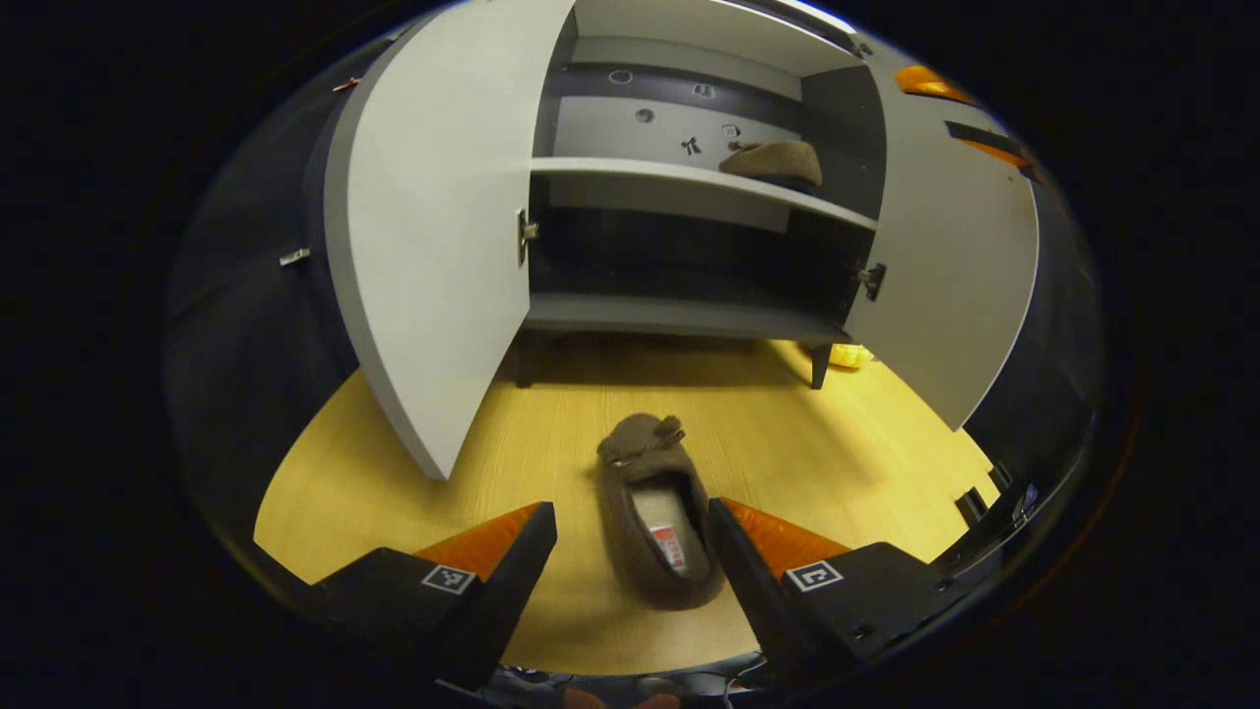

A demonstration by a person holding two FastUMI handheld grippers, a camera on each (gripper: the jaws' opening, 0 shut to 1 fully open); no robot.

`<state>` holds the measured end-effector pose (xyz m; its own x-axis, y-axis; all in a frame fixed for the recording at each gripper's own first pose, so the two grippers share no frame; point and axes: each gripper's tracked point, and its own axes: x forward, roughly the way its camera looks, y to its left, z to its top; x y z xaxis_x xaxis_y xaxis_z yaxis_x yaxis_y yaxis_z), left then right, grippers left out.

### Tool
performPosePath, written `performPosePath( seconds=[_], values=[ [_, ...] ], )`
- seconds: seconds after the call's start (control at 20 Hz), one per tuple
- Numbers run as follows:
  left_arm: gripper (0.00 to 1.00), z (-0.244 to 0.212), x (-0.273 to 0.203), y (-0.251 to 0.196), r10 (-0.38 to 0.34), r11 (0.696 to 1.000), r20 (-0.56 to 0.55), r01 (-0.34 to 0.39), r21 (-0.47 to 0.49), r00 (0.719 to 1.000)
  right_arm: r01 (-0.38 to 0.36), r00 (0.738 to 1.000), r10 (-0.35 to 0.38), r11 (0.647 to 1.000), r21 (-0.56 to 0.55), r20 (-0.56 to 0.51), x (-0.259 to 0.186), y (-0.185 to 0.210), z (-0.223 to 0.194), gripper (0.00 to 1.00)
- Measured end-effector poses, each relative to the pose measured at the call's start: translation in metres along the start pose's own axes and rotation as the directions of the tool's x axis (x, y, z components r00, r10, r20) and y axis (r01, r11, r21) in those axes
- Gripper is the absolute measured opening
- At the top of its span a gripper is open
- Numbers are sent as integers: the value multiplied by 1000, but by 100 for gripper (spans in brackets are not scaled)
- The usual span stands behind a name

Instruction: Grab one shoe with the right hand and put it into the shoe cabinet, grab the other shoe with the left hand and put it into the shoe cabinet; then close the right door with the right hand and the left door with the left hand.

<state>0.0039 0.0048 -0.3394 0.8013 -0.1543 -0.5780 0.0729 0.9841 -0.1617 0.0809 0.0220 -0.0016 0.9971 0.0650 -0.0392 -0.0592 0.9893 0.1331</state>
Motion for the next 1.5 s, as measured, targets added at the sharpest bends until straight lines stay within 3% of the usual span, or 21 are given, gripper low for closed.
performPosePath(
  seconds=[0.45, 0.6, 0.7, 0.75, 0.9, 0.95, 1.1, 1.25, 1.5],
  values=[
    [90, -13, 89, 9, -19, 1000, -33, 20, 22, 999, 47, 996, -50, 998, -46, -72, -49, -25, -26, 98],
    [87, -15, 117, 18, 21, 999, -25, -20, 44, 999, 60, 995, -67, 994, -90, -75, -56, -31, -25, 98],
    [79, -12, 128, 23, 48, 997, -5, -48, 69, 999, 58, 995, -68, 991, -117, -78, -60, -29, -26, 98],
    [68, -10, 133, 20, 40, 997, 4, -40, 71, 999, 59, 994, -70, 990, -127, -80, -60, -28, -27, 98],
    [62, -6, 144, 12, 13, 995, 14, -15, 99, 1000, 60, 993, -73, 989, -137, -97, -58, -27, -33, 98],
    [51, -6, 148, 11, 17, 994, 4, -17, 106, 1000, 60, 992, -74, 989, -137, -103, -57, -27, -35, 98],
    [35, -3, 153, 12, 34, 992, -18, -32, 124, 999, 63, 992, -78, 988, -142, -102, -56, -28, -37, 98],
    [12, 0, 151, 19, 66, 989, -52, -59, 134, 996, 64, 992, -75, 992, -108, -103, -59, -28, -36, 99],
    [9, 21, 128, 4, 58, 987, -60, -48, 155, 997, 72, 991, -76, 996, -48, -111, -63, -34, -34, 99]
  ],
)
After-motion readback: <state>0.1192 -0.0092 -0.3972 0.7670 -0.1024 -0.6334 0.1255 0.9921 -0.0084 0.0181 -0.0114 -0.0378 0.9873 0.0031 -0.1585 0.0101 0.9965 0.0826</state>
